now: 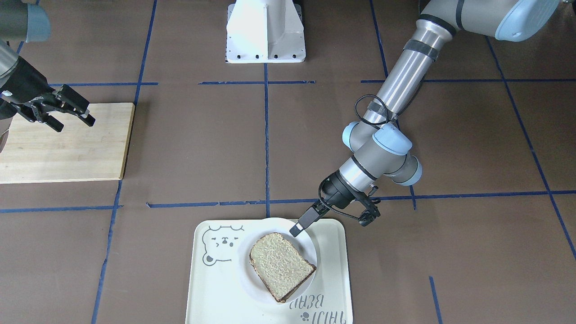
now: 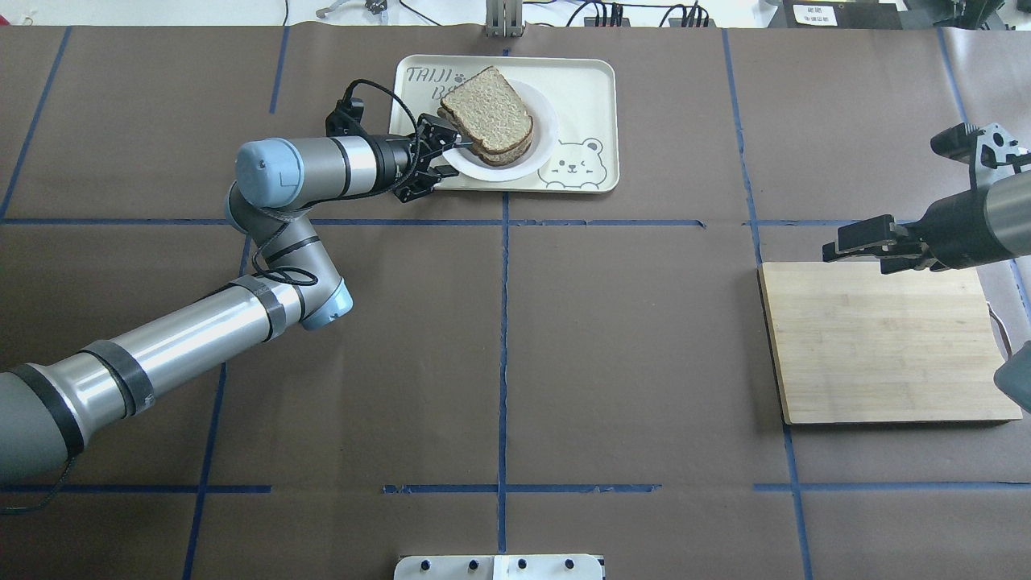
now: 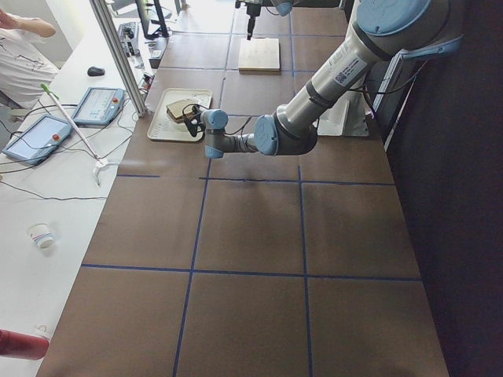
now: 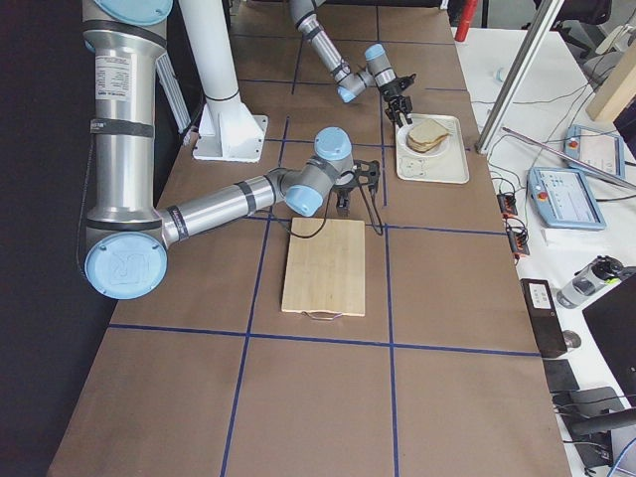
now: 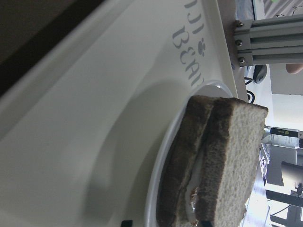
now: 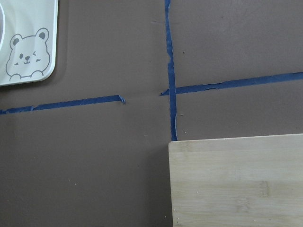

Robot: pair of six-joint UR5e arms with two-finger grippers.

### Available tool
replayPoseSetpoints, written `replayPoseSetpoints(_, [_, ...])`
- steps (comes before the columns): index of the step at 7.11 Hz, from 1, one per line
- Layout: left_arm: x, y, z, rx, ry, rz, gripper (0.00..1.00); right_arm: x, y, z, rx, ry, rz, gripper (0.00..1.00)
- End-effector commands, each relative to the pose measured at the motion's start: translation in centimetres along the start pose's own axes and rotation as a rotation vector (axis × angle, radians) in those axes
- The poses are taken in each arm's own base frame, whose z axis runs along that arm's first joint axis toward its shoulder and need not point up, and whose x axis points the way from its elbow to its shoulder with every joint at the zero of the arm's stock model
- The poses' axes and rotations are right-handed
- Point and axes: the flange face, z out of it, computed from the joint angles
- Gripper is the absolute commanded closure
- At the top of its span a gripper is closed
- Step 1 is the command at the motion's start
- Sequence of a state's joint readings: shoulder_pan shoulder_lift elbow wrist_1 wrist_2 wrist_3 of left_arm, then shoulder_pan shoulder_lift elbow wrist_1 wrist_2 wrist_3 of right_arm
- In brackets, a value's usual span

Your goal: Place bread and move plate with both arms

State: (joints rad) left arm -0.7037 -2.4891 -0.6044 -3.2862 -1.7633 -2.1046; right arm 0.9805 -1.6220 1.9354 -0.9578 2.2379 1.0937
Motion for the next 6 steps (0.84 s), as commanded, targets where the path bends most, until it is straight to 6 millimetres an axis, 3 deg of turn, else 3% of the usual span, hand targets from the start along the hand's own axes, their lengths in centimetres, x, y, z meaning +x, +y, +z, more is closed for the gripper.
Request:
replayPoseSetpoints(1, [-1.0, 0.4, -4.2, -0.032, 0.051, 0.012, 0.35, 0.0, -0.4, -0.4, 0.010, 0.000, 0.005, 0.00])
replayPoseSetpoints(2, [-0.9, 1.0, -5.5, -0.048, 0.071, 0.016, 0.34, 0.1, -0.5, -0.5, 0.011, 0.001, 0.007, 0.00])
replayPoseSetpoints(3, [0.3, 1.9, -6.6, -0.069, 0.106, 0.023, 0.31, 0.1, -0.5, -0.5, 0.013, 0.001, 0.008, 0.00])
replayPoseSetpoints(5, [0.3, 3.0, -12.4, -0.095, 0.104, 0.038, 0.30, 2.1, -1.8, -2.5, 0.059, 0.016, 0.045, 0.00])
replayPoseSetpoints(6, [0.6, -0.7, -15.9, -0.103, 0.066, 0.058, 0.30, 3.4, -2.3, -3.3, 0.078, 0.030, 0.029, 0.00])
